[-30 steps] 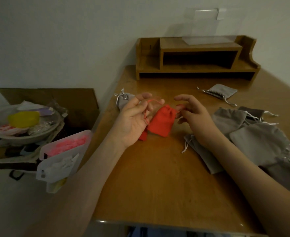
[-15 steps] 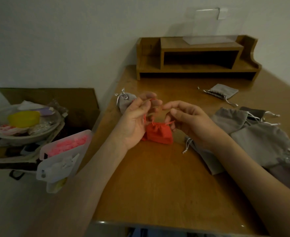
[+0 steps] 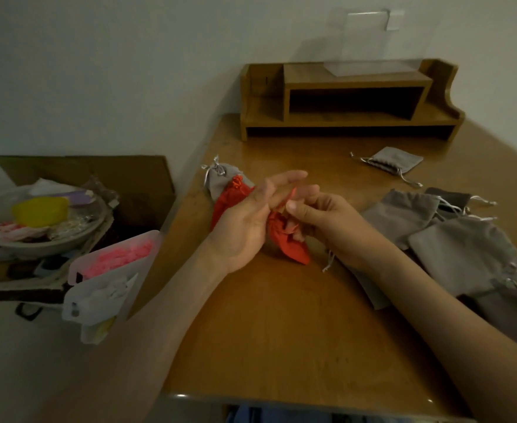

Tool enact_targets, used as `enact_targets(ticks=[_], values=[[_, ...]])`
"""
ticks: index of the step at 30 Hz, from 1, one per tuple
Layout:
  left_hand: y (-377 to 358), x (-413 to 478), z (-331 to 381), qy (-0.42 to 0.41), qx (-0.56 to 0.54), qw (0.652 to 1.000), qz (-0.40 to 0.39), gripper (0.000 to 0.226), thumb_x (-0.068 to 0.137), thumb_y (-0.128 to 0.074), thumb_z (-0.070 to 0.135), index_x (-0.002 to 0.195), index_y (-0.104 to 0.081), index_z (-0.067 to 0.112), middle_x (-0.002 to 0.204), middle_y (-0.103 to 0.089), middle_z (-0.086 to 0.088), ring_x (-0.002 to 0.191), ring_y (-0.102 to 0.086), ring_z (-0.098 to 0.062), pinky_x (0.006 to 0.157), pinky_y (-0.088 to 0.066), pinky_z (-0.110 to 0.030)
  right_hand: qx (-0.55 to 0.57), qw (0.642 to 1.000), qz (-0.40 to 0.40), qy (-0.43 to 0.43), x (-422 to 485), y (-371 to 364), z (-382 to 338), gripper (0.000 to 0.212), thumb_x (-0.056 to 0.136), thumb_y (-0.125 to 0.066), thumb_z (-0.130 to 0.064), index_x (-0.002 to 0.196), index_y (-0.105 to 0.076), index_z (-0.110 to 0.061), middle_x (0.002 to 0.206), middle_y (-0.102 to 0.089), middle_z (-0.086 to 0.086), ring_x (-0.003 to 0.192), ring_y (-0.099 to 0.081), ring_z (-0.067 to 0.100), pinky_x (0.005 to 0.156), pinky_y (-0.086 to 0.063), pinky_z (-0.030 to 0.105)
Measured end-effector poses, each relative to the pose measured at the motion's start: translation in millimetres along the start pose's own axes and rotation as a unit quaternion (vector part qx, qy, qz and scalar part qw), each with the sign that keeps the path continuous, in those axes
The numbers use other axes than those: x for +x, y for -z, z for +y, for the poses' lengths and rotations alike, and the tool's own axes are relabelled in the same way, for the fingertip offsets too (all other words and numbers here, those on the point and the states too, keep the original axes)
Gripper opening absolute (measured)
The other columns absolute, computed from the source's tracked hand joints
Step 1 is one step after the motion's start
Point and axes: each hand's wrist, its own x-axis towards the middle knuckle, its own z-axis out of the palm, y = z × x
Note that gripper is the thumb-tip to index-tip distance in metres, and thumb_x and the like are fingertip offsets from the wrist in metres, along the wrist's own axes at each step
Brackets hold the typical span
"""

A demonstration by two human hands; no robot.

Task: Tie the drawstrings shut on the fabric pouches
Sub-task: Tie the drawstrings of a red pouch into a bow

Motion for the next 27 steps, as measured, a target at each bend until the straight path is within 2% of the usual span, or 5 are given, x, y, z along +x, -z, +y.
enact_targets(ticks=[6,12,20,24,27], values=[[0,-2,-5,-0.006,0.043,0.999,0.019,0.088,0.080,-0.001,0.074,0.141,-0.041,0.026,0.139,-0.054,-0.003,0.142,-0.029,-0.018,0.119,-0.005,-0.049,-0.071,0.995,0.062,0.043,1,1,3,0.025,0.085,-0.066,-0.015,0.108,-0.061,-0.008,0.092,-0.061,0.011,0.080,-0.060,0.015,0.069,-0.051,0.023],[0,0,-8,-0.022,0.080,0.997,0.005,0.099,0.067,-0.022,0.091,0.137,-0.049,0.026,0.135,-0.057,-0.005,0.142,-0.029,-0.016,0.107,-0.025,-0.034,-0.115,0.993,0.018,0.021,0,-4,3,0.009,0.086,-0.064,-0.014,0.095,-0.067,-0.012,0.085,-0.068,0.003,0.074,-0.061,0.010,0.068,-0.051,0.018],[1,-2,2,-0.092,0.013,0.990,0.102,0.056,0.087,-0.031,0.050,0.105,-0.062,0.006,0.092,-0.069,-0.010,0.093,-0.063,-0.016,0.083,-0.044,-0.020,-0.100,0.995,0.025,-0.009,-2,-1,0,0.005,0.088,-0.063,-0.020,0.085,-0.064,-0.017,0.073,-0.066,-0.008,0.066,-0.056,0.006,0.061,-0.046,0.016],[-2,-2,1,-0.088,-0.002,0.994,0.068,0.055,0.093,-0.021,0.040,0.106,-0.062,0.005,0.094,-0.071,-0.005,0.094,-0.064,-0.016,0.081,-0.049,-0.021,-0.135,0.990,-0.008,-0.049,-1,-2,2,0.034,0.080,-0.067,-0.036,0.109,-0.065,-0.020,0.103,-0.071,0.000,0.092,-0.066,0.014,0.081,-0.051,0.023],[-4,-2,-3,-0.069,0.027,0.996,0.038,0.057,0.094,-0.021,0.039,0.108,-0.062,0.004,0.099,-0.070,-0.009,0.100,-0.062,-0.020,0.089,-0.048,-0.030,-0.153,0.987,-0.025,-0.048,-1,-4,5,0.016,0.083,-0.069,-0.027,0.098,-0.067,-0.025,0.090,-0.071,-0.011,0.083,-0.066,0.004,0.078,-0.051,0.019]])
